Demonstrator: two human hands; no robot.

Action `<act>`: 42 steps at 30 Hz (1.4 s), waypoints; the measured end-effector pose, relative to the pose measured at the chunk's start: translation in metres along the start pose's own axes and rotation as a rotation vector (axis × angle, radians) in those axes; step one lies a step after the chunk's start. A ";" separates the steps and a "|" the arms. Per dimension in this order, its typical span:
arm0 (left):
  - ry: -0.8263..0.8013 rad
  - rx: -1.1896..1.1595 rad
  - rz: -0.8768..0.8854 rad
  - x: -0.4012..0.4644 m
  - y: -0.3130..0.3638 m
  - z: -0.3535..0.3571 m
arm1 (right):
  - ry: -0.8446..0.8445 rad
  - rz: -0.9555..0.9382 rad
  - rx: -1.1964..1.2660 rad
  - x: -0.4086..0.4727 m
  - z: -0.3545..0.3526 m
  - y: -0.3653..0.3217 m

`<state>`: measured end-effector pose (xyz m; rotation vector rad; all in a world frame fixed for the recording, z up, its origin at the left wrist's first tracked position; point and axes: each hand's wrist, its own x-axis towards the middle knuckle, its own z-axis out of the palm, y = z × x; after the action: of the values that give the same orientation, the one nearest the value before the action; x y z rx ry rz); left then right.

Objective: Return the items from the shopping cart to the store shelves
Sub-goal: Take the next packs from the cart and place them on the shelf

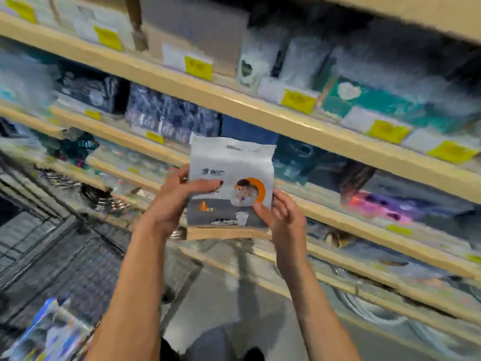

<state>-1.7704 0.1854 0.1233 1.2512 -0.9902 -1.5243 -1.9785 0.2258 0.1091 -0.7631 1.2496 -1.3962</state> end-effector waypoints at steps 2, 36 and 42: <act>-0.054 -0.018 -0.014 0.013 -0.002 0.042 | -0.033 -0.032 -0.099 0.004 -0.037 -0.019; 0.077 0.500 0.444 0.101 -0.026 0.213 | 0.649 -0.276 -0.756 0.089 -0.131 -0.052; 0.218 0.780 0.717 0.077 -0.054 0.216 | 0.727 -0.160 -0.959 0.086 -0.121 -0.041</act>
<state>-1.9976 0.1338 0.0879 1.3068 -1.7259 -0.4291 -2.1231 0.1720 0.1027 -1.0269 2.5623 -1.1846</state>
